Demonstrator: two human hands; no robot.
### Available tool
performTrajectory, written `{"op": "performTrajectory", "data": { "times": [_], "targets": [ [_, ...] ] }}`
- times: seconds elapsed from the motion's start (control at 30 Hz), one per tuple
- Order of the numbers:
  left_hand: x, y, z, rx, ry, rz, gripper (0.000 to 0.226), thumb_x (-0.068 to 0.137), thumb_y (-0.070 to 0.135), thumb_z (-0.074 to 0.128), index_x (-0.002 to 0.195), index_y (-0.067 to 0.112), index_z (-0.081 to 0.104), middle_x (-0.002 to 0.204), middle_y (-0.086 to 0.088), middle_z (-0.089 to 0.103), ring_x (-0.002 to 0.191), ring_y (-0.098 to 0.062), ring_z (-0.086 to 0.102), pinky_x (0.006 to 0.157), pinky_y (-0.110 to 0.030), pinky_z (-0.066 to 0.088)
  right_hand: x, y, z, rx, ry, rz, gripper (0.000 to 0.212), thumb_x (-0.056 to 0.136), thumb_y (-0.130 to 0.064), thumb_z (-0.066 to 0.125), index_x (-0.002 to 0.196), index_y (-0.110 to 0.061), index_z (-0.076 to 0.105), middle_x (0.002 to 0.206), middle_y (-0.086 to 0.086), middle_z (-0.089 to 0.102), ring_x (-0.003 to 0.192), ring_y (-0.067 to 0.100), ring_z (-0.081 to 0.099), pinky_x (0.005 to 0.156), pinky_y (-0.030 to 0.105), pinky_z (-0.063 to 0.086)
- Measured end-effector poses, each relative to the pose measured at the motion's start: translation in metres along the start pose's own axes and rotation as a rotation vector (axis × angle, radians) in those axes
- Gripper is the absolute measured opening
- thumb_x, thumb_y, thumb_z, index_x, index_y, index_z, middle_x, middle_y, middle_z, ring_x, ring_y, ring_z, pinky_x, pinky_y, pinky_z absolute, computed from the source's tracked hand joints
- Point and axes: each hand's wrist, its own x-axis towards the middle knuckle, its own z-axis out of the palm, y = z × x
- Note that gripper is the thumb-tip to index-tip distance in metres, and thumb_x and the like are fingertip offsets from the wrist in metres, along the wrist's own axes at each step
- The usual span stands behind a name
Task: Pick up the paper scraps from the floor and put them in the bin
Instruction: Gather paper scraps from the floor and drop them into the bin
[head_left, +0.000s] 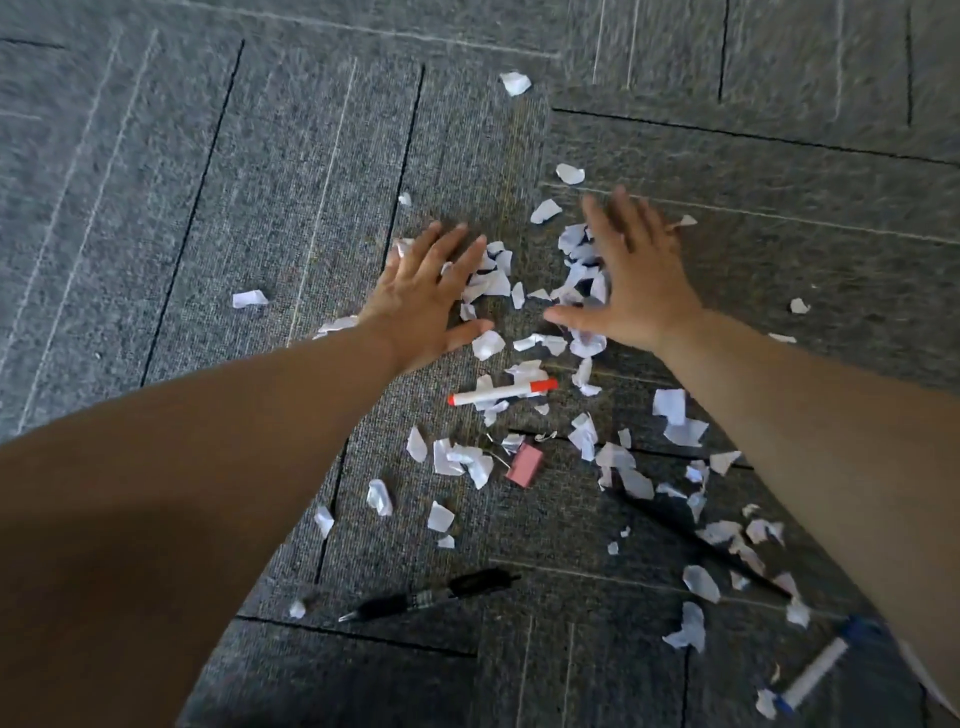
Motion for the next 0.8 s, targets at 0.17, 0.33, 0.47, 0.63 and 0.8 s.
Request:
{"op": "performTrajectory", "data": {
  "times": [0.17, 0.33, 0.47, 0.63, 0.8],
  "targets": [
    [-0.013, 0.009, -0.001, 0.022, 0.116, -0.008, 0.049, 0.095, 0.041, 0.036, 0.139, 0.021, 0.028, 0.142, -0.007, 0.027, 0.132, -0.028, 0.022, 0.11, -0.046, 0.022, -0.017, -0.035, 0.028, -0.098, 0.145, -0.209, 0.058, 0.087, -0.051, 0.042, 0.134, -0.017, 0.043, 0.146, 0.016, 0.034, 0.132, 0.04, 0.03, 0.106, 0.053, 0.029],
    [-0.019, 0.019, 0.004, 0.032, 0.154, 0.028, 0.032, 0.096, 0.029, 0.04, 0.123, 0.012, 0.044, 0.129, -0.013, 0.04, 0.109, -0.028, 0.047, 0.088, -0.039, 0.043, -0.05, -0.031, 0.046, -0.054, 0.465, -0.218, 0.021, 0.082, -0.023, 0.057, 0.087, -0.004, 0.062, 0.089, 0.02, 0.06, 0.079, 0.039, 0.057, 0.063, 0.041, 0.05],
    [-0.037, 0.032, 0.009, -0.107, 0.217, -0.027, 0.026, 0.098, 0.026, 0.038, 0.112, 0.007, 0.047, 0.117, -0.014, 0.047, 0.086, -0.029, 0.056, 0.064, -0.036, 0.042, -0.08, -0.022, 0.045, 0.054, 0.432, -0.22, 0.022, 0.087, -0.021, 0.053, 0.084, -0.001, 0.058, 0.079, 0.019, 0.059, 0.066, 0.035, 0.057, 0.047, 0.033, 0.041],
    [-0.067, 0.059, -0.003, -0.222, 0.273, -0.008, 0.028, 0.098, 0.027, 0.036, 0.108, 0.005, 0.049, 0.115, -0.014, 0.049, 0.084, -0.029, 0.057, 0.069, -0.04, 0.052, -0.125, -0.019, 0.03, 0.165, 0.474, -0.166, 0.035, 0.09, -0.03, 0.042, 0.085, 0.001, 0.058, 0.077, 0.019, 0.06, 0.06, 0.033, 0.054, 0.048, 0.031, 0.037],
    [-0.108, 0.089, -0.035, -0.177, 0.287, 0.061, 0.03, 0.097, 0.029, 0.035, 0.107, 0.005, 0.048, 0.11, -0.014, 0.049, 0.079, -0.028, 0.058, 0.067, -0.041, 0.054, -0.185, -0.038, -0.003, 0.194, 0.565, -0.16, 0.035, 0.089, -0.027, 0.041, 0.086, 0.003, 0.058, 0.079, 0.019, 0.061, 0.057, 0.03, 0.052, 0.051, 0.028, 0.03]
  ]
}}
